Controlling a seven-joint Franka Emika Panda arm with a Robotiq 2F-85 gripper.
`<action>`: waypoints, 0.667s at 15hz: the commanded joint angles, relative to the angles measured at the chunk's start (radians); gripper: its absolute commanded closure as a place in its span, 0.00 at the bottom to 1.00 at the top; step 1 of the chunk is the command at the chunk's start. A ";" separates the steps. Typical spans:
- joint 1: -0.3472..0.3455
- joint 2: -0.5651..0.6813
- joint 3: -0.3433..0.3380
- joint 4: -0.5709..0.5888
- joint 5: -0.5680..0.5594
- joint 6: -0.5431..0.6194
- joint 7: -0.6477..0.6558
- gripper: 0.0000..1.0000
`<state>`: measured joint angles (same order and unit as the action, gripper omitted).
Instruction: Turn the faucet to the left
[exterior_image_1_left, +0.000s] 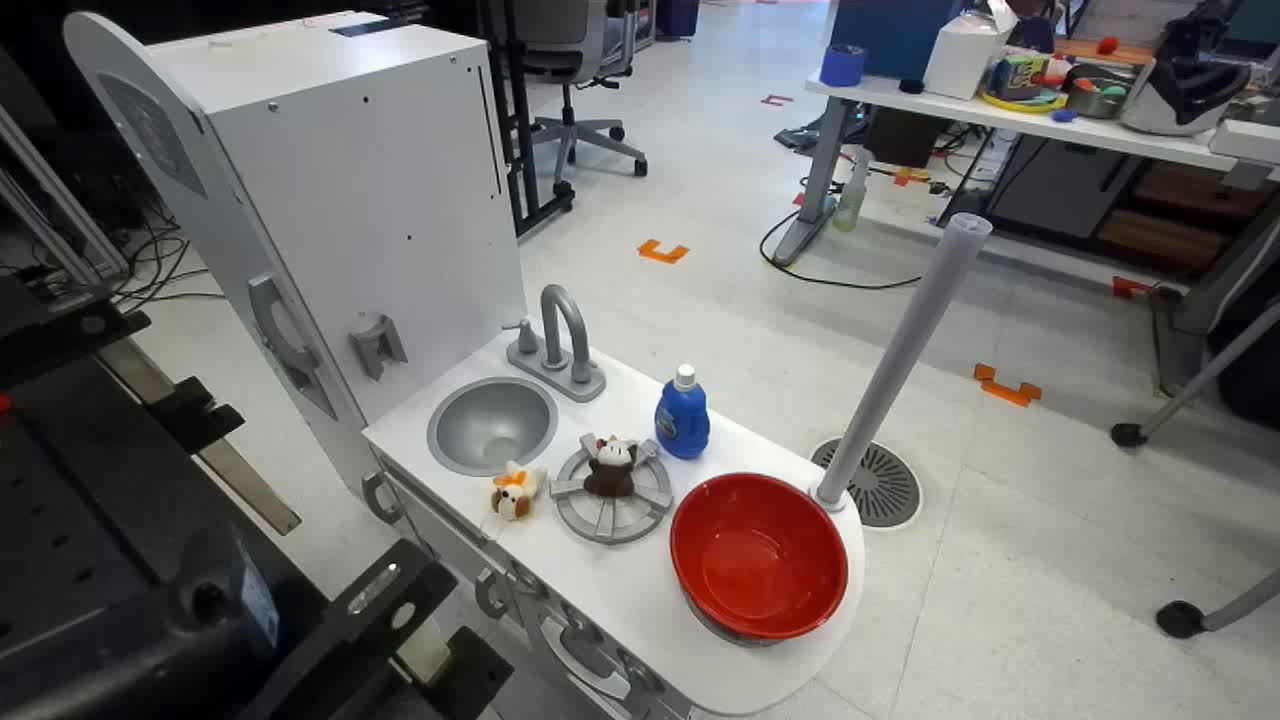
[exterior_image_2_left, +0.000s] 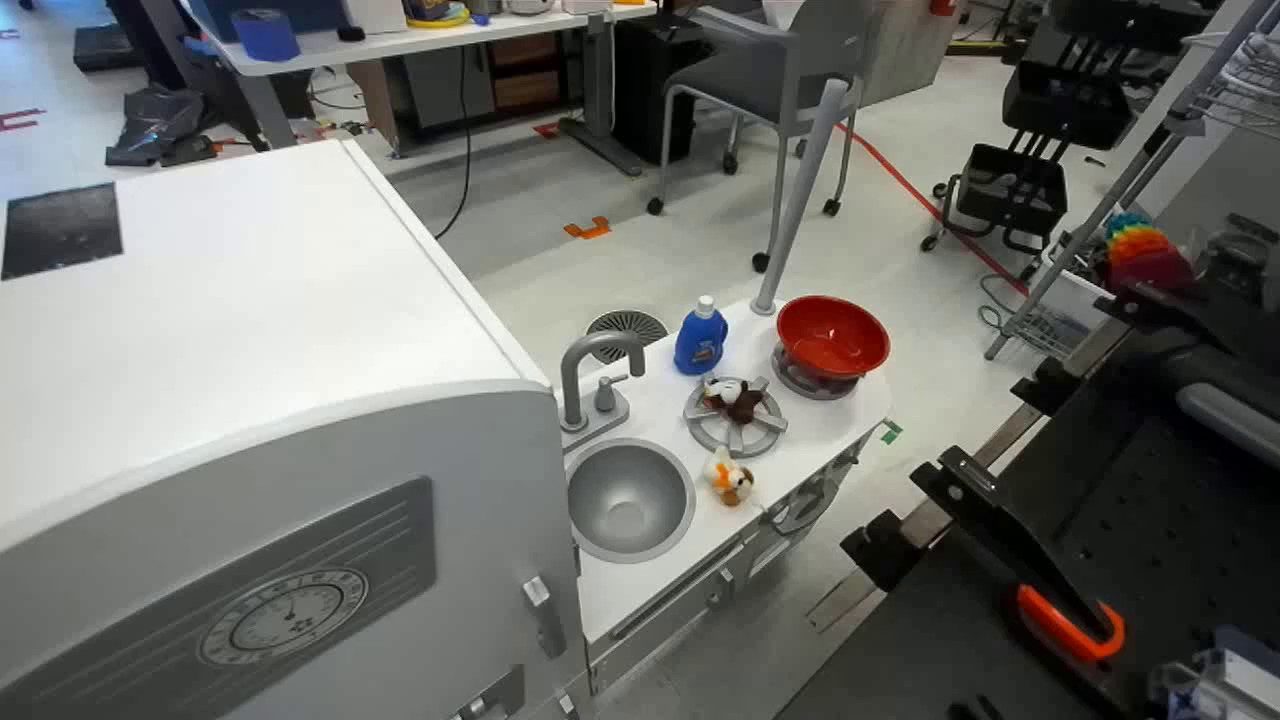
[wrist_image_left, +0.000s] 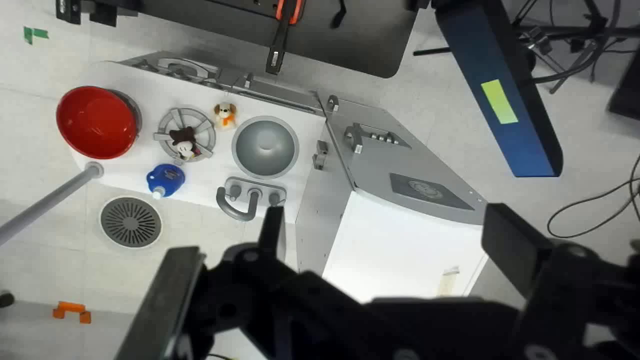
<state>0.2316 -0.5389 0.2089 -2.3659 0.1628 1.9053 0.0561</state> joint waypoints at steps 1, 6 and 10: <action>0.000 0.001 0.000 0.004 0.000 -0.003 0.000 0.00; -0.034 0.091 0.005 0.032 -0.099 0.065 -0.028 0.00; -0.084 0.253 -0.021 0.070 -0.226 0.192 -0.064 0.00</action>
<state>0.1862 -0.4282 0.2051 -2.3570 0.0112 2.0211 0.0263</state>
